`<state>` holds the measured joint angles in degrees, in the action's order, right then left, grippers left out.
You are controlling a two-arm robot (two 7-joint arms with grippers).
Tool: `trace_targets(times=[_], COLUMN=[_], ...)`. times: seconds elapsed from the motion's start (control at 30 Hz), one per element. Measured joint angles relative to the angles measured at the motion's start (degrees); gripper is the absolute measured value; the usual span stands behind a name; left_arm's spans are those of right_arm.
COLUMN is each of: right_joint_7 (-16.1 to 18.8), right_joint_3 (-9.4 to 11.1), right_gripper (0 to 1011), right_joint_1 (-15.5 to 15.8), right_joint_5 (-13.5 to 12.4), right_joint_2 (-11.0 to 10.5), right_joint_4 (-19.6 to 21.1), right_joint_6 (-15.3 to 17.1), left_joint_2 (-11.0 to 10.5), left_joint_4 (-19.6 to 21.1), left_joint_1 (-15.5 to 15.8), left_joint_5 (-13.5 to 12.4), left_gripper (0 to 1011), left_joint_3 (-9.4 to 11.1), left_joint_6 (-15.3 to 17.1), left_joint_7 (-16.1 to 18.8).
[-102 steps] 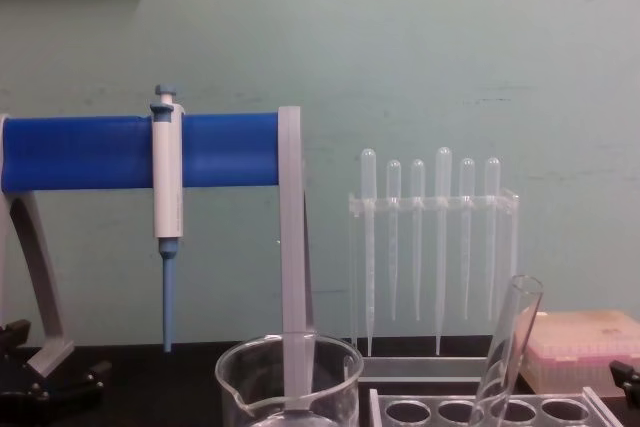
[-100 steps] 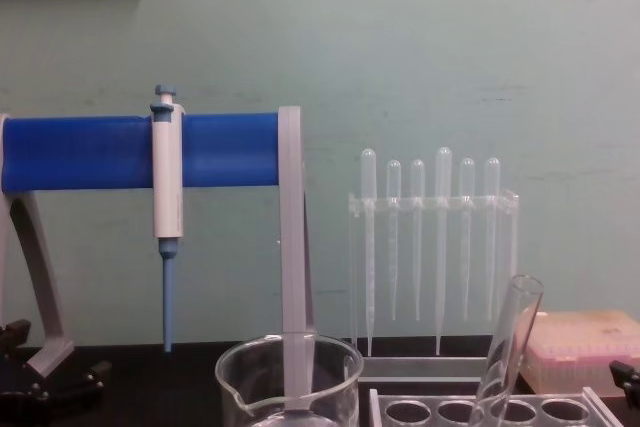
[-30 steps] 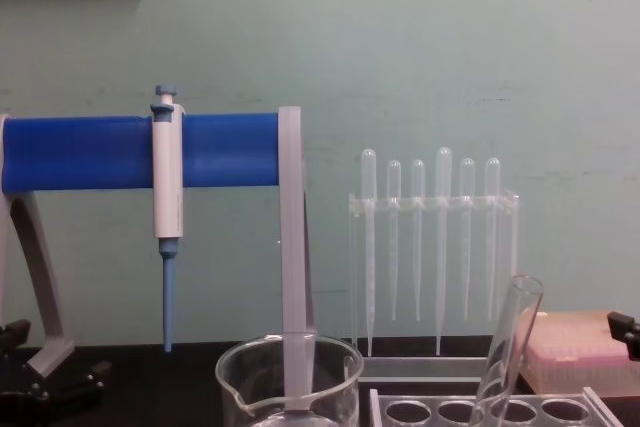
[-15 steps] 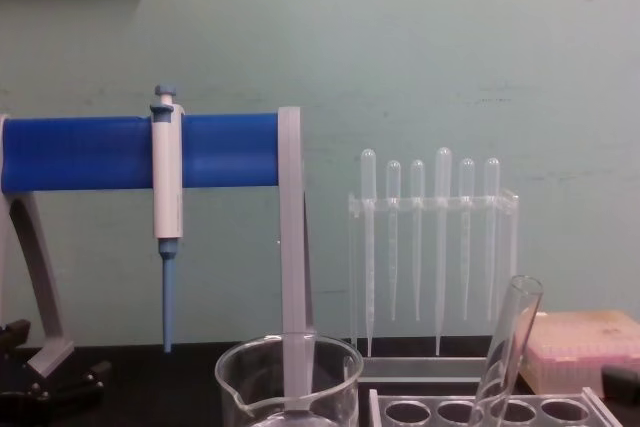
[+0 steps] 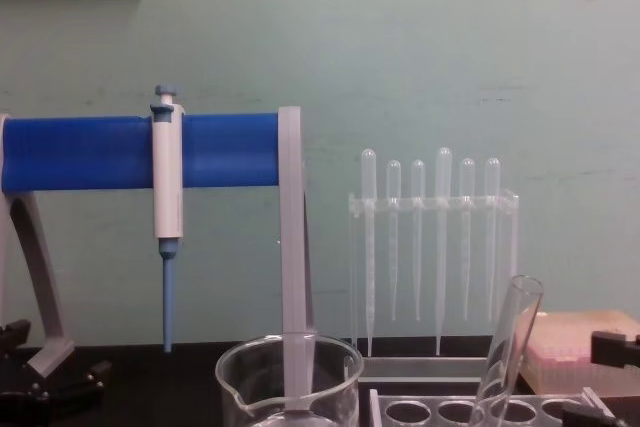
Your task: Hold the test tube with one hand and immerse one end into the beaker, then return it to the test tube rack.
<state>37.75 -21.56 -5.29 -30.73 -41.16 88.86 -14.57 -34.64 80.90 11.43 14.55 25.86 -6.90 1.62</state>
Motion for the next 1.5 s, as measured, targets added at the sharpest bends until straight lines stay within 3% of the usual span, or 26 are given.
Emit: trace_targets(times=[0.2,0.53,0.97,1.5], right_joint_7=[2.66,3.62,3.1,2.81], right_joint_3=[0.02,-0.44,-2.92,-3.11], right_gripper=[1000,1000,1000,973], right_joint_1=[-0.56,-3.06,-7.77,-8.14], right_joint_5=[-1.26,-2.16,-0.99,-0.97], right_joint_2=[1.48,4.39,7.48,7.79], right_joint_4=[-0.57,-1.83,-4.32,-4.65], right_joint_6=[0.81,3.59,6.73,7.17], left_joint_2=[0.0,0.0,0.0,0.0], left_joint_4=[0.0,0.0,0.0,0.0], left_joint_1=[0.0,0.0,0.0,0.0], left_joint_5=[0.0,0.0,0.0,0.0], left_gripper=[1000,1000,1000,1000], left_joint_3=[0.0,0.0,0.0,0.0], left_joint_6=[0.0,0.0,0.0,0.0], left_joint_7=[0.0,0.0,0.0,0.0])
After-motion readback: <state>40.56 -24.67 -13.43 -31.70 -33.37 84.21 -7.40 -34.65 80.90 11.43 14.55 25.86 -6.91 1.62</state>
